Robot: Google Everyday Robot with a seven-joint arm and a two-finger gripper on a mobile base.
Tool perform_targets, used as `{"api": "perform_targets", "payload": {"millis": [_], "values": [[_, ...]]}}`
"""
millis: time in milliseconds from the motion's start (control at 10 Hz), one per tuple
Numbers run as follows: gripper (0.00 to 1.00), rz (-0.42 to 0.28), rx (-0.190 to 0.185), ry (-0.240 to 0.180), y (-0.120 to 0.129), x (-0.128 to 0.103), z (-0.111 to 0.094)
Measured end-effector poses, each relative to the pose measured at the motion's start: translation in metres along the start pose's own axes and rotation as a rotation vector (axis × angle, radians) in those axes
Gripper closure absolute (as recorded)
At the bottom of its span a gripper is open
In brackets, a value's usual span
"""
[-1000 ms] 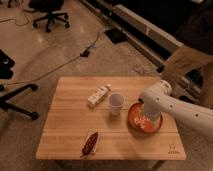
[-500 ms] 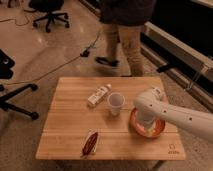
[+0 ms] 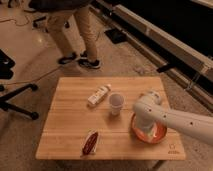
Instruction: Push the ceramic bowl across the table
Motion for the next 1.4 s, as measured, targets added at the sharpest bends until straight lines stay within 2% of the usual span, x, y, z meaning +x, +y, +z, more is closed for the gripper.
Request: {"api": "perform_targets", "payload": {"millis": [300,500,1100,1300,1400], "values": [[0.35,-0.011,0.005,-0.006,0.005,-0.007,-0.004],[0.35,-0.054,0.005,-0.022,0.010,-0.017,-0.006],[0.35,-0.191,-0.043,-0.056,0.028,-0.042,-0.007],[0.35,-0.211,-0.039,-0.063,0.033,-0.043,-0.011],[0.35,-0.208,-0.029,-0.064,0.038,-0.042,-0.019]]}}
